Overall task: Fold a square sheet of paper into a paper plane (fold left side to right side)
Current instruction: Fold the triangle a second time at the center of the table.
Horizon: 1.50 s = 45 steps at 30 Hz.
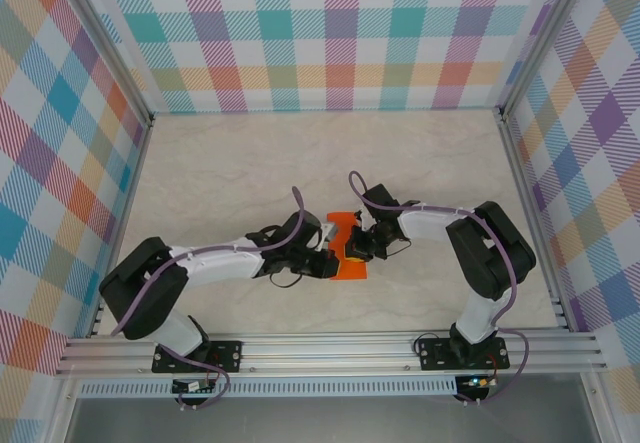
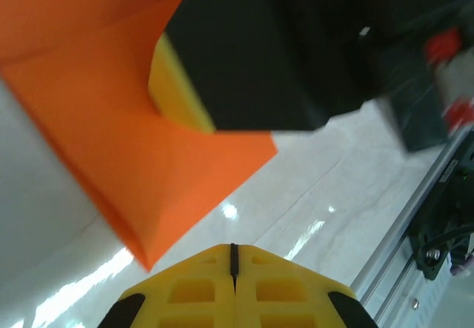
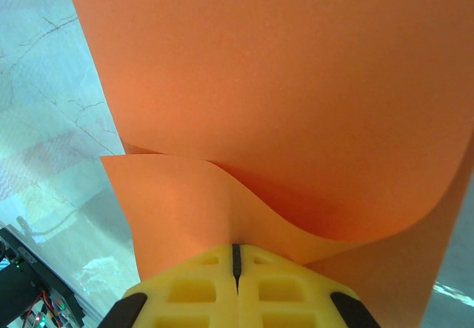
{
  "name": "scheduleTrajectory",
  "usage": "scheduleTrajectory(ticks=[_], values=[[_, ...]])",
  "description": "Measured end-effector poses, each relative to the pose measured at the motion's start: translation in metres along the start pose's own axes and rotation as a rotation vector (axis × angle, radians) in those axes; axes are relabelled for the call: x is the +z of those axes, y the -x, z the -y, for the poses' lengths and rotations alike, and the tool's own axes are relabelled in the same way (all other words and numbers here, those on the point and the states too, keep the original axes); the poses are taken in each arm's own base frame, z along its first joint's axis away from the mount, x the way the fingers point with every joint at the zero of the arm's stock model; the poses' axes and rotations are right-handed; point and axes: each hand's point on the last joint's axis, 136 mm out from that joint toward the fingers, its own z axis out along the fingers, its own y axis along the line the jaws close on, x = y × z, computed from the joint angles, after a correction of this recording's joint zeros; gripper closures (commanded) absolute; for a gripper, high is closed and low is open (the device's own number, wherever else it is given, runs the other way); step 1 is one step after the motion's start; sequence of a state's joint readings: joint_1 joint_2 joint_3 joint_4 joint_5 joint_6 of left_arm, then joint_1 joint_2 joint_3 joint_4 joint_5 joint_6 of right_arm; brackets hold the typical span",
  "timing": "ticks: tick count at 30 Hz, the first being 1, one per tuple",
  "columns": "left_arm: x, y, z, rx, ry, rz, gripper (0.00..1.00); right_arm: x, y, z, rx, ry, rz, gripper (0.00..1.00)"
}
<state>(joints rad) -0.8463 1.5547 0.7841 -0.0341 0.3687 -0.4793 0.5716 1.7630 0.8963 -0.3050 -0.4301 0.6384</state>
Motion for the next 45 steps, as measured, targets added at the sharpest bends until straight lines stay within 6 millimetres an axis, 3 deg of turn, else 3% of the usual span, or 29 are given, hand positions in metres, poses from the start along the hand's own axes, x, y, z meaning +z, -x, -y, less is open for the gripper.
scheduleTrajectory(ticks=[4,9,15,24,33,45], values=[[0.012,0.005,-0.008,-0.002,0.019,-0.018,0.98,0.0,0.0,0.0,0.0,0.0,0.0,1.0],[0.026,-0.009,-0.027,-0.031,0.067,-0.077,0.98,0.0,0.0,0.0,0.0,0.0,0.0,1.0],[0.031,-0.014,-0.034,-0.04,0.082,-0.097,0.99,-0.002,0.0,-0.001,-0.007,0.0,0.005,1.0],[0.031,-0.014,-0.035,-0.04,0.091,-0.094,1.0,-0.039,-0.004,-0.027,-0.132,0.049,0.072,1.0],[0.031,-0.014,-0.036,-0.04,0.091,-0.093,1.0,-0.008,-0.024,-0.027,-0.152,0.053,-0.02,1.0],[0.031,-0.014,-0.036,-0.04,0.091,-0.092,1.0,0.009,-0.021,-0.015,-0.135,0.007,-0.031,1.0]])
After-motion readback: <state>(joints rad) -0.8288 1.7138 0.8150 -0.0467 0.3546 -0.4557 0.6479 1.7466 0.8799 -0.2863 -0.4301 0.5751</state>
